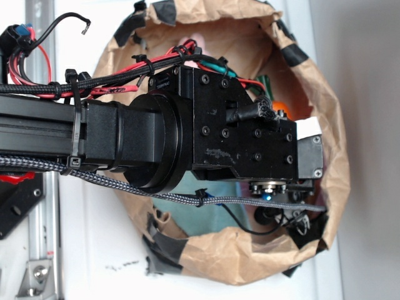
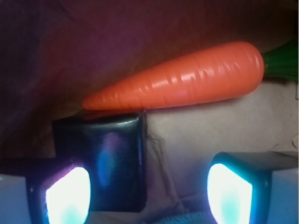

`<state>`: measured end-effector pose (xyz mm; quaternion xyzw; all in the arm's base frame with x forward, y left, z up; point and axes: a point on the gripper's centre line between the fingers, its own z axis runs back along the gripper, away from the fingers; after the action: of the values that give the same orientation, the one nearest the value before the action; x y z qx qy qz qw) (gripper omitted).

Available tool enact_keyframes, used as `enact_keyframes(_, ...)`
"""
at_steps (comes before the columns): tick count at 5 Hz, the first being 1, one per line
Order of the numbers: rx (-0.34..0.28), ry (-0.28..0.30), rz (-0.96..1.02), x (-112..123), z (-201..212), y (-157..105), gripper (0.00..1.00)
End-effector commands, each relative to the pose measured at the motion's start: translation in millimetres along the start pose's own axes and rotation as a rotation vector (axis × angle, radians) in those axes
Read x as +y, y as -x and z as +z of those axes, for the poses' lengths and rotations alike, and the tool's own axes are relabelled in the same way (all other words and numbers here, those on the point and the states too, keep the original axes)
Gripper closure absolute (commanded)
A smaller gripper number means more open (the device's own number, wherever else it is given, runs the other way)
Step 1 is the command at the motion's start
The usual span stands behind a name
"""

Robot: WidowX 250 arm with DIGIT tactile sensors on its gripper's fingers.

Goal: Grab the black box.

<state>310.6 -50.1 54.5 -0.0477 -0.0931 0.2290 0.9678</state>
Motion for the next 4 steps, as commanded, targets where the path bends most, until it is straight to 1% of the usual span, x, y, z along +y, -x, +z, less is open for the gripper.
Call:
enact_keyframes(1, -0.026, 0.095, -0.036, -26.0, -2.7, -3.7, 0.00)
enact_keyframes(2, -0.020, 0.085, -0.069, -39.4, -22.7, -0.1, 0.00)
enact_keyframes(3, 0.022, 0.089, -0.096, -52.7, -45.3, 10.0, 0.00)
enact_keyframes(4, 0.045, 0.107, -0.134, -59.0, -46.4, 21.6, 0.00)
